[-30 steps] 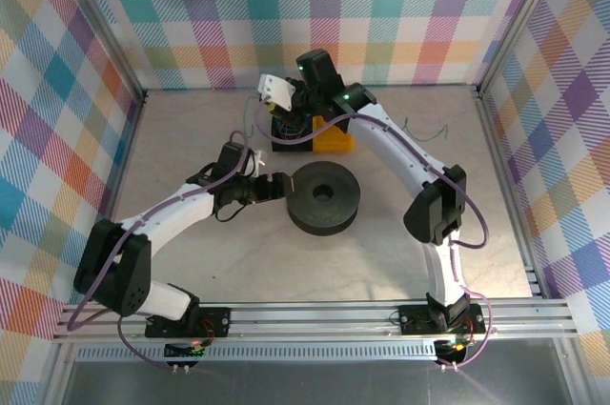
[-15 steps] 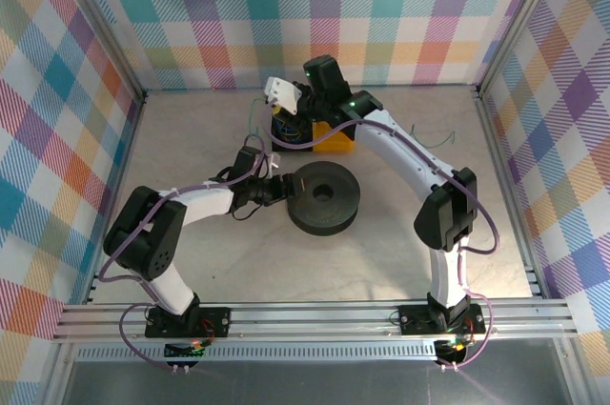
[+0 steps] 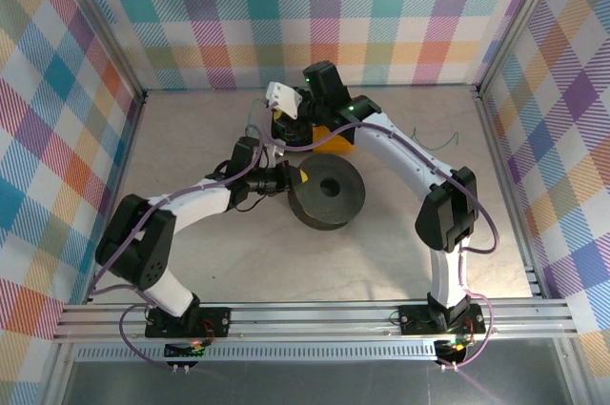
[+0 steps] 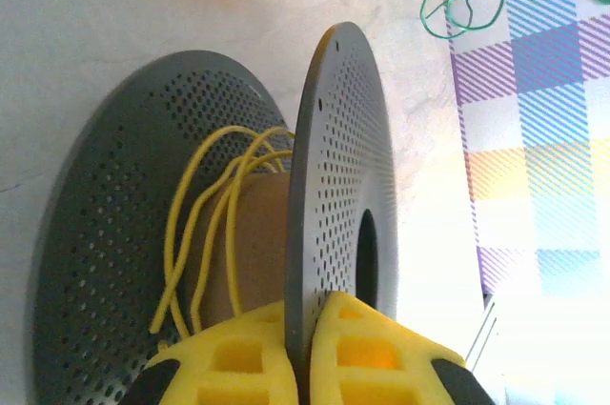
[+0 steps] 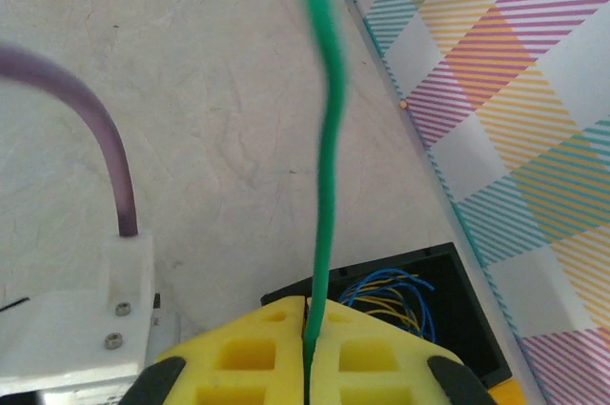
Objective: Wrap the cables
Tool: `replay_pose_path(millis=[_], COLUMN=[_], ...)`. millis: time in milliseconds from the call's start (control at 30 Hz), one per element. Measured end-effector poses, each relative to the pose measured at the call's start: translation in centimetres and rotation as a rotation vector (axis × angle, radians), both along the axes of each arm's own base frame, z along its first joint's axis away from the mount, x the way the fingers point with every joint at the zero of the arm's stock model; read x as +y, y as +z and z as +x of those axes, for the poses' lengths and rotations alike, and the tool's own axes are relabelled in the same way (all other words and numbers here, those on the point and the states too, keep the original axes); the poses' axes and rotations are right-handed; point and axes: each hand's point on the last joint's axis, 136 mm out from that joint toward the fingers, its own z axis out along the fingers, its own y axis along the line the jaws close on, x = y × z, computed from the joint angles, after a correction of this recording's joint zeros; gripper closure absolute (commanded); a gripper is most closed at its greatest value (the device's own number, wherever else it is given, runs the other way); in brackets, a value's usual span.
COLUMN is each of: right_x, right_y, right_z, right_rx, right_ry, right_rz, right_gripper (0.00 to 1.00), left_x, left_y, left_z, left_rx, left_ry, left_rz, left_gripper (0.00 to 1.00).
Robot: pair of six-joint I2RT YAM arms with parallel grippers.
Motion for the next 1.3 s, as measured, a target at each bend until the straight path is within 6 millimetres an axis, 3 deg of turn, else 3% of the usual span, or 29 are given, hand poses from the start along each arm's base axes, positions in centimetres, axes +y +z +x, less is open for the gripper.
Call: replay_pose_path(millis=[100, 300, 367, 467, 600, 800, 867, 1133, 1200, 1300], right_x=[-0.3, -0.9, -1.0, -1.0, -1.1, -1.3, -1.3, -1.8, -2.0, -2.1], right_y=[0.4, 1.5, 1.6, 1.6, 1.5, 0.7, 0.2, -1.5, -1.7, -2.2], right_z=[-0.2, 0.3, 0.5, 0.5, 0.6, 0.6, 0.6, 0.6, 0.8, 0.8], right_rx=[0.001, 0.005, 0.010, 0.023, 0.038, 0.056, 0.065, 0.104, 0.107, 0.116], right_ry=[-0.010, -0.045, -0.056, -0.066, -0.078, -0.092, -0.095, -0.115, -0.120, -0.124], right_rz=[0.013, 0.057, 0.065, 0.076, 0.084, 0.073, 0.066, 0.049, 0.048, 0.044], right_gripper=[1.00, 1.00, 1.00, 1.00, 1.00, 1.00, 1.00, 1.00, 1.00, 1.00], left_x=[1.3, 6.4, 8.8, 10.6, 11.9, 12.4, 12.5, 12.8, 12.8, 12.6], left_y=[2.1, 6.6, 6.4, 6.1, 5.7, 5.5, 5.4, 4.3, 4.6, 6.7], left_z=[-0.2, -0.4, -0.8, -1.4, -1.4, -1.3, -1.2, -1.6, -1.7, -1.1], left_rx=[-0.036, -0.141, -0.135, -0.130, -0.129, -0.127, -0.126, -0.082, -0.080, -0.114], left_ry=[0.019, 0.101, 0.129, 0.143, 0.165, 0.181, 0.183, 0.164, 0.159, 0.164], left_rz=[0.098, 0.442, 0.575, 0.684, 0.760, 0.789, 0.794, 0.830, 0.833, 0.821], left_gripper=[1.00, 1.00, 1.00, 1.00, 1.00, 0.98, 0.87, 0.63, 0.53, 0.36])
